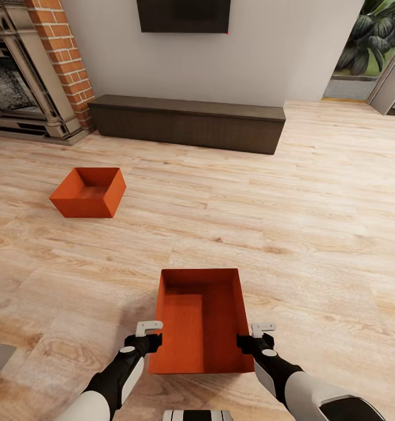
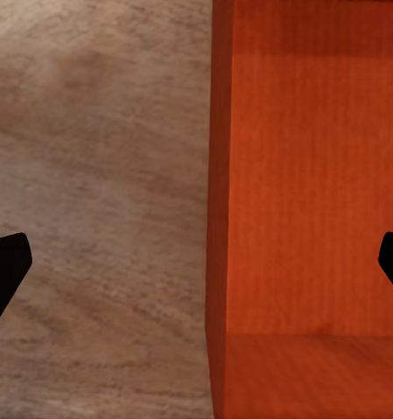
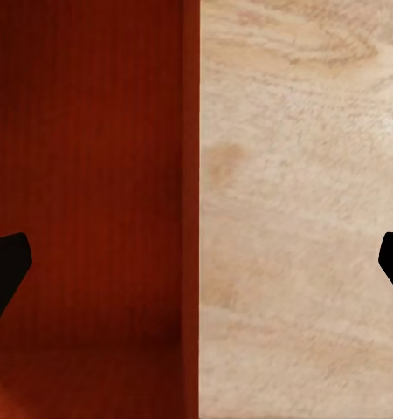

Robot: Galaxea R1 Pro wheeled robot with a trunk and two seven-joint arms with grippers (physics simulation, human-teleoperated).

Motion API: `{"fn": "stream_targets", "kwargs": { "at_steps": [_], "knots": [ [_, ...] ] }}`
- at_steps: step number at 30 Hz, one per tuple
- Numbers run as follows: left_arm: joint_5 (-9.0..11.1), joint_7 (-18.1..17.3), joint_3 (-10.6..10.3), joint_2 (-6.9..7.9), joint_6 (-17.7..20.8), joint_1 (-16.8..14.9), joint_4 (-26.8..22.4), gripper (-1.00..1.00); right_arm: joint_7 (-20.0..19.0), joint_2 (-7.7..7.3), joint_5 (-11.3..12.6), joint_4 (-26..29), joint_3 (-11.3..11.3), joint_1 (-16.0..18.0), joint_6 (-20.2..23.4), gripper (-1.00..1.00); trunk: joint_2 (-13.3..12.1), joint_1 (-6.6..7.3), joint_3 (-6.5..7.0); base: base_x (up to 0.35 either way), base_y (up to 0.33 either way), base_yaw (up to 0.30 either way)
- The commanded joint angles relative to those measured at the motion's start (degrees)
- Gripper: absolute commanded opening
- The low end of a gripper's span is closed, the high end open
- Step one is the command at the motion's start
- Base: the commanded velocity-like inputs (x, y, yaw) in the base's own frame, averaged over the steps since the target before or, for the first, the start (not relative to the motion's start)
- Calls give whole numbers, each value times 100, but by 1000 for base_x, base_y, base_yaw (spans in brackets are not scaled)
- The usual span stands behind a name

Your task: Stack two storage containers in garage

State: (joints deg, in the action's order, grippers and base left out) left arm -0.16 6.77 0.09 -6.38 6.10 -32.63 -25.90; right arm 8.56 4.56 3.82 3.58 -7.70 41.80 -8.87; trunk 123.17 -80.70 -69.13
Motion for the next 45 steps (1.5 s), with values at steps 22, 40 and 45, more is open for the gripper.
{"fn": "stream_targets", "kwargs": {
  "at_steps": [22, 40, 45],
  "knots": [
    [-3, 23, 6, 5, 32, 0, -10, 100, 23, 7, 40, -6, -54, 3, -19, 100, 1, 1, -4, 0, -47, 0],
    [-10, 27, 1, 102, 32, -4, -3, 100, -65, 89, 57, -15, -58, 3, -43, 100, 1, 1, -4, 0, 0, 0],
    [-10, 27, 0, 102, 32, -1, -3, 100, -65, 92, 62, -19, -51, 3, -55, 100, 1, 1, -4, 0, 0, 0]
  ]
}}
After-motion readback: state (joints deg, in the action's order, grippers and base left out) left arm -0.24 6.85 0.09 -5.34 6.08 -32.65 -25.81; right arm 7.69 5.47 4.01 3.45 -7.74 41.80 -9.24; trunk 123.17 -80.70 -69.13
